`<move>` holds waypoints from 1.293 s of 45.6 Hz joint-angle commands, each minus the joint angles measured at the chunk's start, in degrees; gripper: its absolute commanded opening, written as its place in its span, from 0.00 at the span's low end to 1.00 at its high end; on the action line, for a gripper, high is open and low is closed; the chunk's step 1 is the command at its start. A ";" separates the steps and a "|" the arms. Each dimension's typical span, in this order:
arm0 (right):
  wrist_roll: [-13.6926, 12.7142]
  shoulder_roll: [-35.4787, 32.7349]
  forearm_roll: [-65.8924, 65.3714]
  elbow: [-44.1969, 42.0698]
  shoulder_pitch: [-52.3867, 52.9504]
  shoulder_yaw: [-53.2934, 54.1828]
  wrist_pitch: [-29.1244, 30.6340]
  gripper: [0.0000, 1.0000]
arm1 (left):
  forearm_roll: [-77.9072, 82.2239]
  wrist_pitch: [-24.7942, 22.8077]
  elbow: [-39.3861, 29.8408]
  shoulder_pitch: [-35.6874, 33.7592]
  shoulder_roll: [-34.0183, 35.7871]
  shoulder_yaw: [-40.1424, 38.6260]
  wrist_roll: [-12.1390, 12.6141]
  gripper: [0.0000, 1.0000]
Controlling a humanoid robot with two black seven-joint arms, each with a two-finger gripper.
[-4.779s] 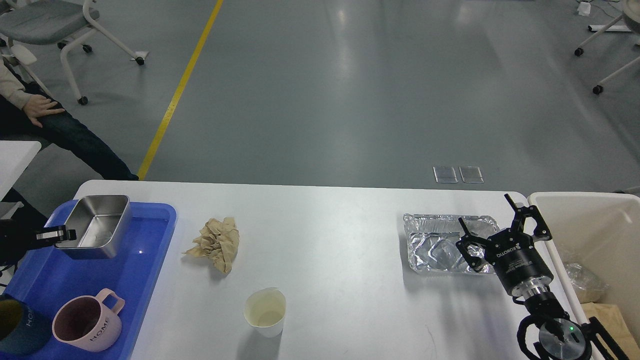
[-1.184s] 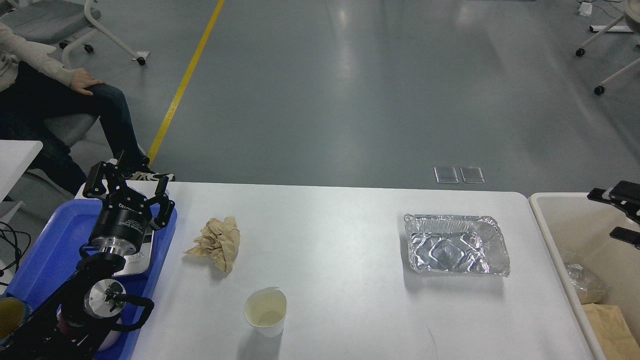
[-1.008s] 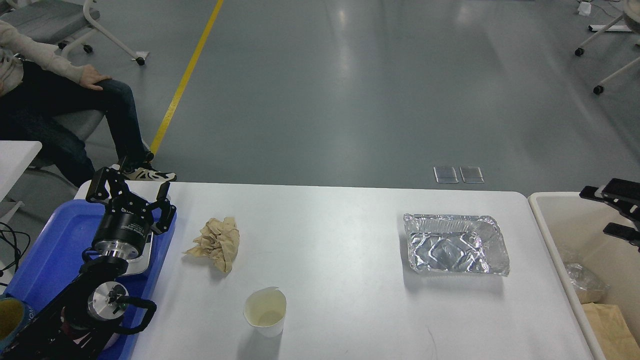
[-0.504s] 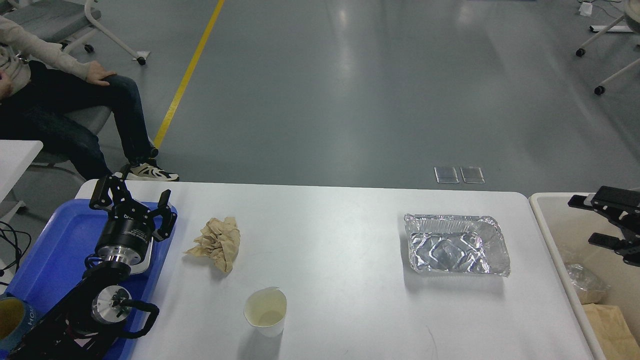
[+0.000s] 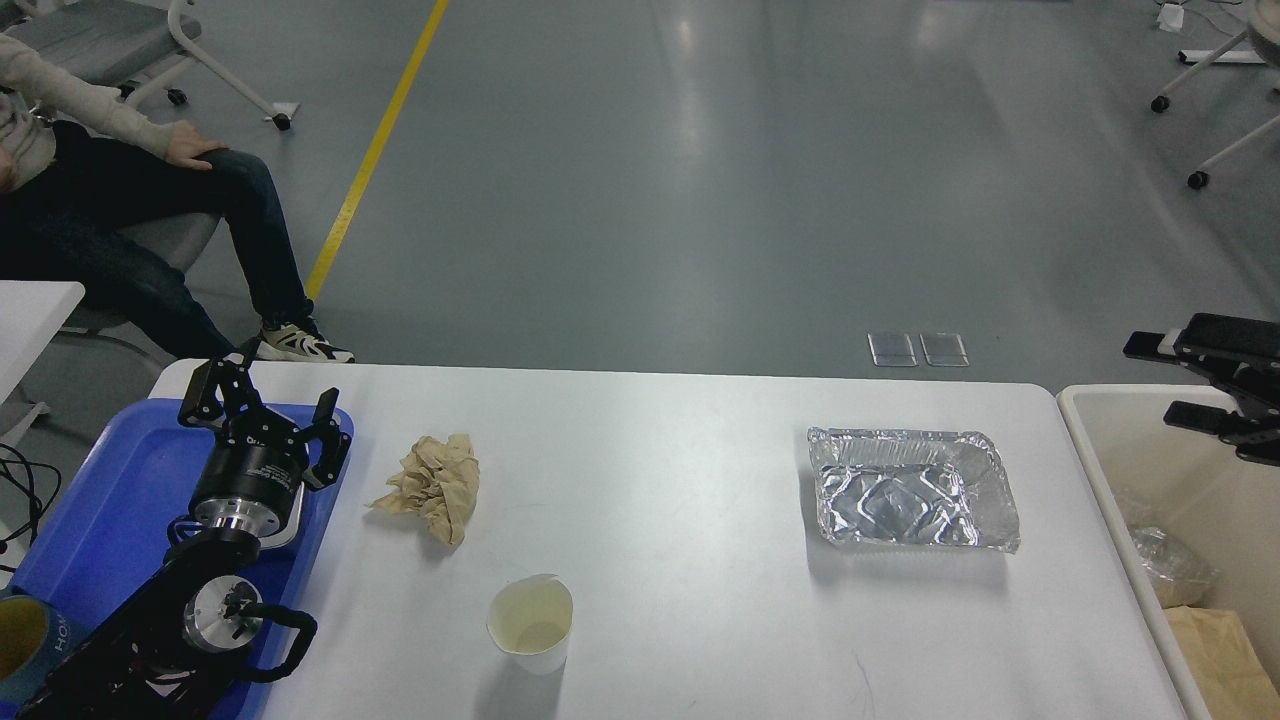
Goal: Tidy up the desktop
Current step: 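Move the right gripper toward the foil baking tray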
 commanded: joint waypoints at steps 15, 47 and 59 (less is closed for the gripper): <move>3.59 3.58 -32.26 6.65 -3.54 -2.39 -10.00 1.00 | 0.00 0.00 0.35 -0.14 -0.25 -0.02 0.00 0.96; 5.71 2.52 -59.15 8.24 -7.41 -7.66 -20.45 1.00 | 0.00 0.09 0.53 -0.14 -0.25 0.07 0.00 0.96; 5.44 2.78 -59.69 8.15 -7.58 -9.42 -25.38 1.00 | 0.09 0.09 0.79 -0.05 -0.60 0.16 0.00 0.96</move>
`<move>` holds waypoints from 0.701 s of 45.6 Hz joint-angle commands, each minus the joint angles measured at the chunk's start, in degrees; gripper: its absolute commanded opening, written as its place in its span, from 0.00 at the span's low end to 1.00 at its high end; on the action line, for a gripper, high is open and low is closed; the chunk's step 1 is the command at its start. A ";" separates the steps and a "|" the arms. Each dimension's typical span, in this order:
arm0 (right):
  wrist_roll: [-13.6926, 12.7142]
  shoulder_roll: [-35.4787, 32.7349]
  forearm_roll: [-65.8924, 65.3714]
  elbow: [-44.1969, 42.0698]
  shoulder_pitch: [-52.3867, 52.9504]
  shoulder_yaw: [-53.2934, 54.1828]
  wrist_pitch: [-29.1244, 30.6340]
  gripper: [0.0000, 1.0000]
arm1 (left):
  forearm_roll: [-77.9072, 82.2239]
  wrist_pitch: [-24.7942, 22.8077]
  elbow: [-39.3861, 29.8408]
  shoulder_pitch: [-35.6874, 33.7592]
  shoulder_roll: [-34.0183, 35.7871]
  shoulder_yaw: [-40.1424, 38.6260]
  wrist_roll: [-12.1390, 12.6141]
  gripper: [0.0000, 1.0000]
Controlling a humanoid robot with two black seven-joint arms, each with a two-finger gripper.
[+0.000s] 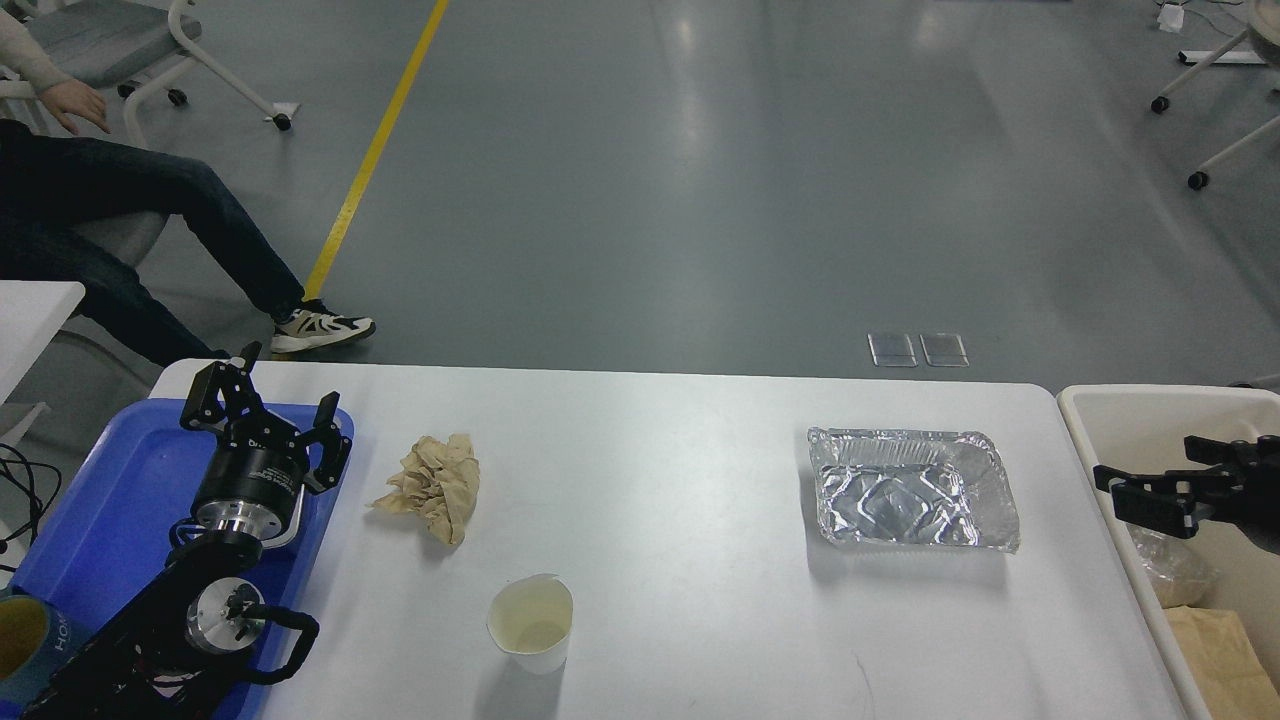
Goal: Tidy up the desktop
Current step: 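Move the right gripper toward the foil baking tray, then grasp the foil tray edge nearest the right gripper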
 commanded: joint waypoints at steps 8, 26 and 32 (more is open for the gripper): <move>-0.10 0.13 3.68 -1.40 -0.28 -2.40 1.87 1.00 | 0.02 0.00 0.03 0.16 0.00 0.02 0.00 0.96; 2.19 13.22 5.01 -20.91 17.11 -17.51 3.98 1.00 | 0.11 0.00 0.03 0.16 -0.09 0.10 0.09 0.96; 3.42 17.35 5.19 -25.75 23.27 -23.67 3.80 1.00 | 0.11 0.00 0.03 0.07 -0.09 0.10 0.09 0.96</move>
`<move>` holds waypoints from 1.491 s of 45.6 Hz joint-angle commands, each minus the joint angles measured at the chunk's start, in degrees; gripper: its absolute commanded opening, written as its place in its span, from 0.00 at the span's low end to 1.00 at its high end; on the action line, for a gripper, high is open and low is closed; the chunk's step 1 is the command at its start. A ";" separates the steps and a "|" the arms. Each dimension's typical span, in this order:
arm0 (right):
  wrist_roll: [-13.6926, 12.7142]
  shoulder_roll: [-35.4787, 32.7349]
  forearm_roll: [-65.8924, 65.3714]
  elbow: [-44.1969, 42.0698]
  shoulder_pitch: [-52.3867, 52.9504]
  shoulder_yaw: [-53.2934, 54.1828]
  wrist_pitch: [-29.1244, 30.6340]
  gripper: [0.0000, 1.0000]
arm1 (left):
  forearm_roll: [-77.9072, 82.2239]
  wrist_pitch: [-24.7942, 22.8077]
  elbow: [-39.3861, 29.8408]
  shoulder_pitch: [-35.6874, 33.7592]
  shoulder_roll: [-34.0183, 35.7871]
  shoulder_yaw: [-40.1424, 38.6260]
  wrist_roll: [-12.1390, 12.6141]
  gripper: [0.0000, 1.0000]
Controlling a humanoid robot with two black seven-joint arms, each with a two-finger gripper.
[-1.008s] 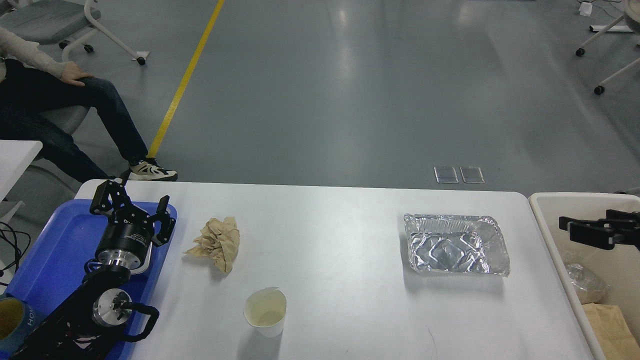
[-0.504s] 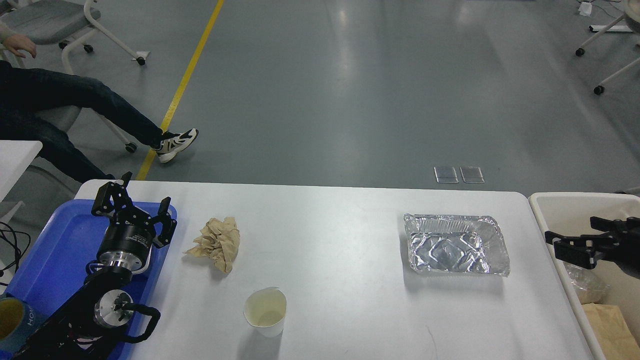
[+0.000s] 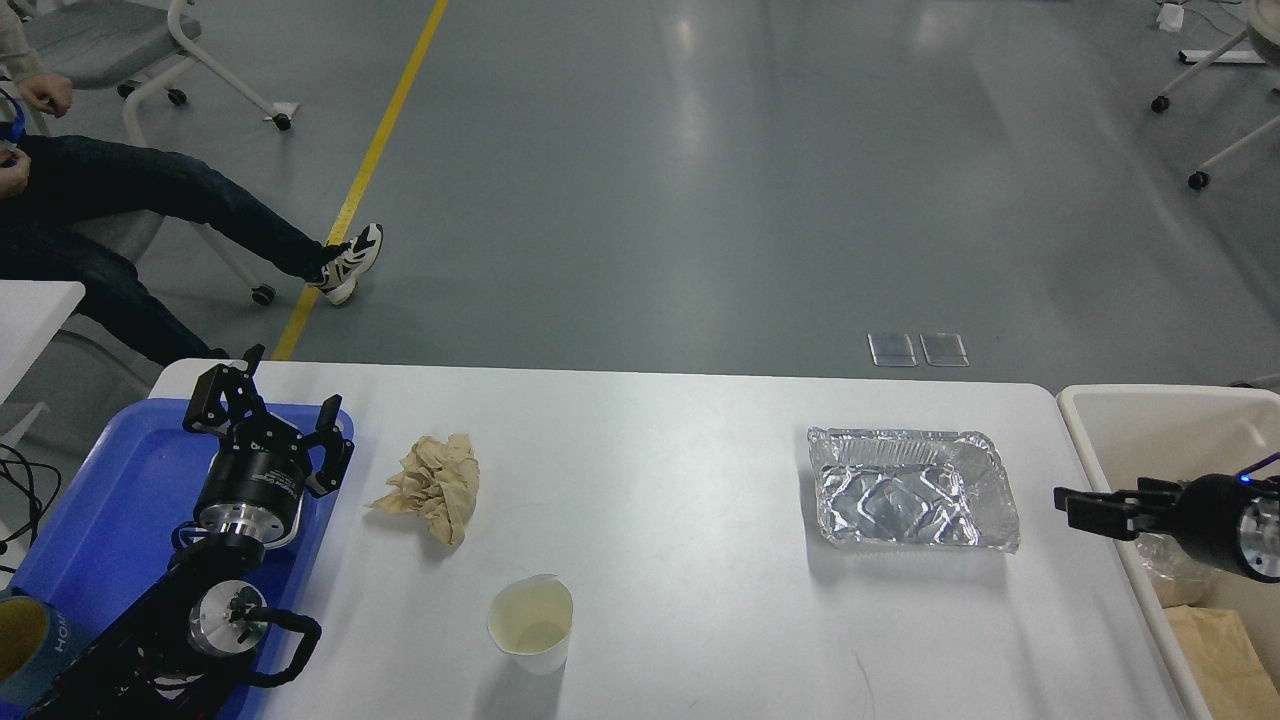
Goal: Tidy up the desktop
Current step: 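Grasp the foil tray edge nearest the right gripper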
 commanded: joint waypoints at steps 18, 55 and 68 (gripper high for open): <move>0.80 15.38 4.17 -21.46 9.57 -7.29 -0.04 1.00 | 0.00 -0.58 0.17 0.30 0.18 0.00 0.00 0.96; 5.37 23.91 10.42 -31.04 9.48 -7.55 -0.40 1.00 | -0.08 -0.58 0.17 -0.05 0.09 0.00 0.00 0.96; 7.04 25.75 10.42 -34.64 9.66 -7.55 -1.10 1.00 | -0.08 -0.58 0.17 -0.13 0.00 0.00 0.00 0.96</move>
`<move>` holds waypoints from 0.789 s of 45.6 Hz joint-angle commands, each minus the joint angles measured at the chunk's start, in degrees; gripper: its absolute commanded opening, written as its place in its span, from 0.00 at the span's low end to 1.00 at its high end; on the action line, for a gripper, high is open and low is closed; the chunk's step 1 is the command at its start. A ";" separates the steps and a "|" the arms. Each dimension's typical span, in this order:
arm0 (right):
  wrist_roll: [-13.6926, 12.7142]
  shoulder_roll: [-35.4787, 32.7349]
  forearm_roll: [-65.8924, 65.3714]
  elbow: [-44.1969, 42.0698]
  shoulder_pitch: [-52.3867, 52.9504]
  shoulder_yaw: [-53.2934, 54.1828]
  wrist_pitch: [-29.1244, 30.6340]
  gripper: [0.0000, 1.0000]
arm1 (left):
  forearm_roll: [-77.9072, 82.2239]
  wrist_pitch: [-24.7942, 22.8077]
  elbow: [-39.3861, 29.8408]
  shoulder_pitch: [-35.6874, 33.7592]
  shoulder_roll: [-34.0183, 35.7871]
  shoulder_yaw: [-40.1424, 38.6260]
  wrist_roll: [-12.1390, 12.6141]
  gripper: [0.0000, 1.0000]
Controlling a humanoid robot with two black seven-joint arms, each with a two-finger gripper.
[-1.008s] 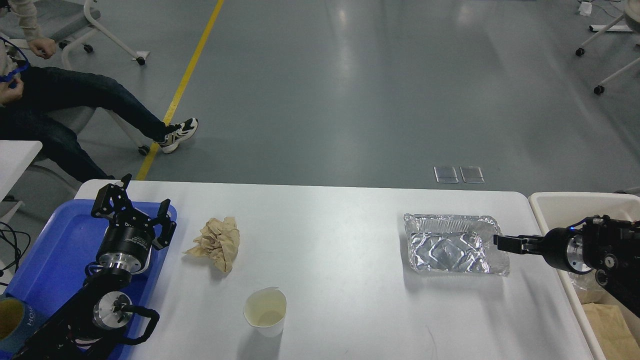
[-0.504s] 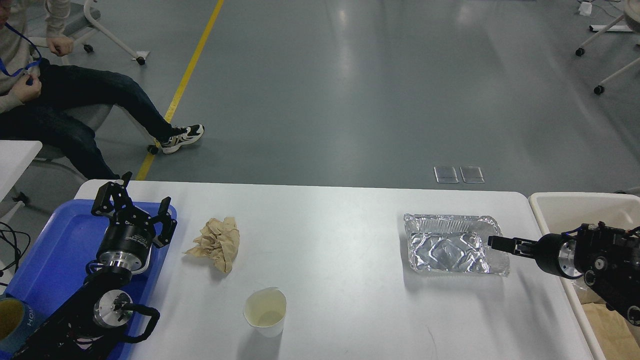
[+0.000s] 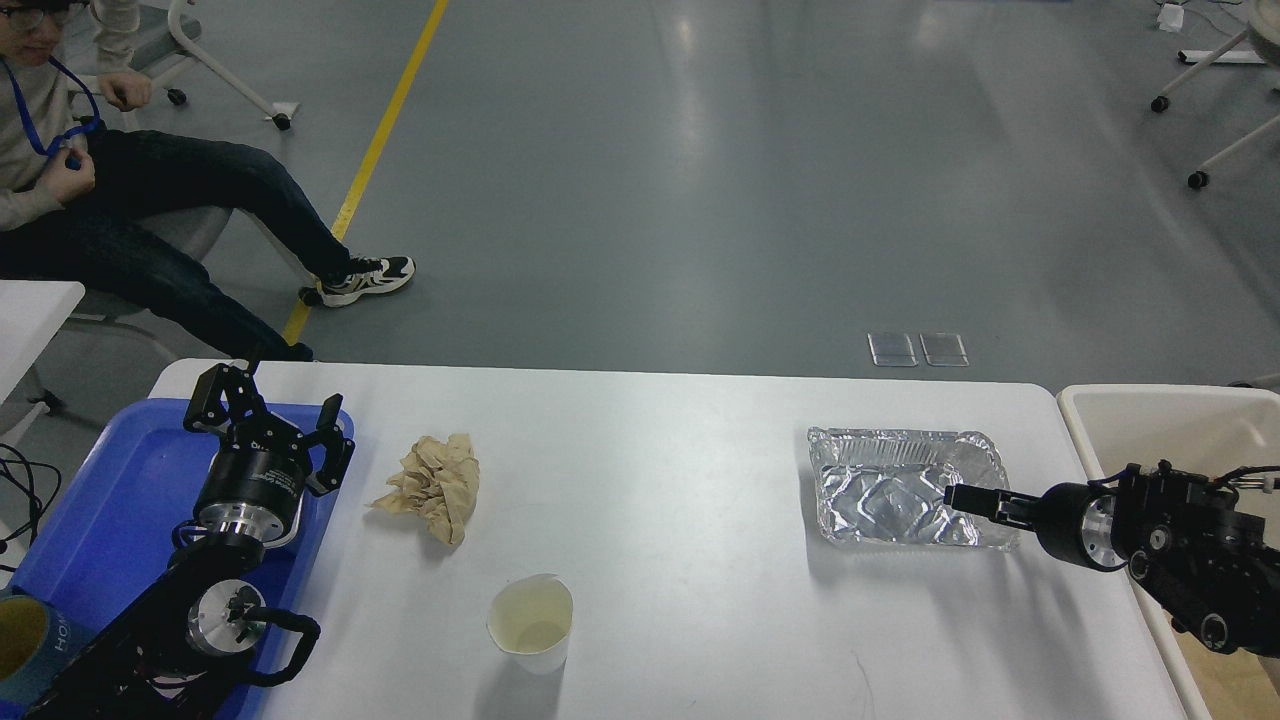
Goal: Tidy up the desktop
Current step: 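Grasp the foil tray edge nearest the right gripper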
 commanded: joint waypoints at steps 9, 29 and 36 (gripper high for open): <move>1.04 2.72 0.00 -4.45 1.27 -1.66 -0.55 0.84 | 0.00 0.00 0.00 0.09 0.00 0.00 0.00 0.96; 1.13 3.42 0.09 -7.61 2.06 -4.48 -1.70 0.44 | 0.00 0.00 0.00 0.27 -0.08 -0.09 -0.08 0.96; 1.30 3.34 0.87 -8.32 2.06 -4.48 -1.43 0.12 | 0.00 0.00 0.00 0.27 -0.35 -0.09 -0.08 0.96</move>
